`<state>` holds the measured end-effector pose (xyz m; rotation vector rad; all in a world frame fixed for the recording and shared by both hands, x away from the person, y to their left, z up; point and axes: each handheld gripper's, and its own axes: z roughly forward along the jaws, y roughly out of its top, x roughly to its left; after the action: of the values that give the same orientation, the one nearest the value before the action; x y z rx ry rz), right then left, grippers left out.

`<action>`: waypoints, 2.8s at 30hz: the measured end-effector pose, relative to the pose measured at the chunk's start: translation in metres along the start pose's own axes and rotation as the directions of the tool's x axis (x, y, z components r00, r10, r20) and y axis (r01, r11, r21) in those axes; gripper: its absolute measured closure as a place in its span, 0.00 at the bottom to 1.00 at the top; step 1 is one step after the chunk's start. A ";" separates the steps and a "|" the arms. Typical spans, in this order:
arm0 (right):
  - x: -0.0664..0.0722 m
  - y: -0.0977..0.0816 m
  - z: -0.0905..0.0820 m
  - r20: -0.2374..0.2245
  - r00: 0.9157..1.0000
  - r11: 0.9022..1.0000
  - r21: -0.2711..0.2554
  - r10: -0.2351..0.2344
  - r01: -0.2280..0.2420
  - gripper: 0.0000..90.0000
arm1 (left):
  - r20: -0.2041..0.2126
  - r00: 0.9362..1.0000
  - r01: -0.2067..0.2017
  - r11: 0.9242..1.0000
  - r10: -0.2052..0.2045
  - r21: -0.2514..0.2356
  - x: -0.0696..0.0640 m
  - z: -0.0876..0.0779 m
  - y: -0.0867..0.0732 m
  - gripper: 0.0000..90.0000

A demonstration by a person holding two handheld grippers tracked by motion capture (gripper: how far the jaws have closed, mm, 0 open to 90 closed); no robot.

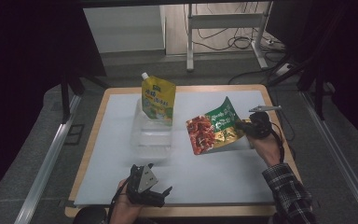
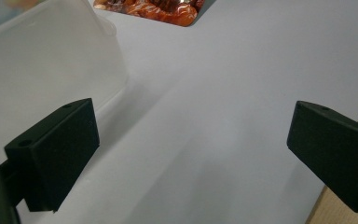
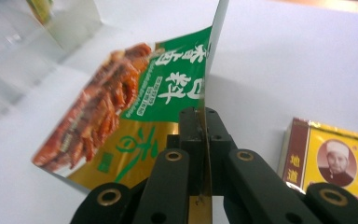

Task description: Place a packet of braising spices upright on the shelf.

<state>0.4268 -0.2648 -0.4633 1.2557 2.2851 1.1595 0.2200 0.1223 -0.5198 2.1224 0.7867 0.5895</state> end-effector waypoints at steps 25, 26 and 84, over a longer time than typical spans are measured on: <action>0.037 0.059 -0.022 -0.051 0.992 0.991 -0.068 -0.116 0.112 0.99 | -0.001 1.000 -0.003 1.000 0.003 -0.001 0.000 0.000 0.000 0.02; 0.041 0.065 -0.023 -0.061 0.990 0.990 -0.076 -0.126 0.121 0.99 | 0.000 1.000 -0.003 1.000 0.003 -0.002 0.001 -0.001 0.000 0.02; 0.128 0.143 -0.055 -0.257 0.897 0.932 -0.155 -0.359 0.329 0.99 | 0.042 0.997 0.064 0.996 -0.062 -0.062 0.006 -0.004 0.000 0.00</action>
<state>0.4027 -0.1476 -0.3034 0.6380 2.4710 1.3731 0.2212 0.1284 -0.5161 2.0380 0.7994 0.5306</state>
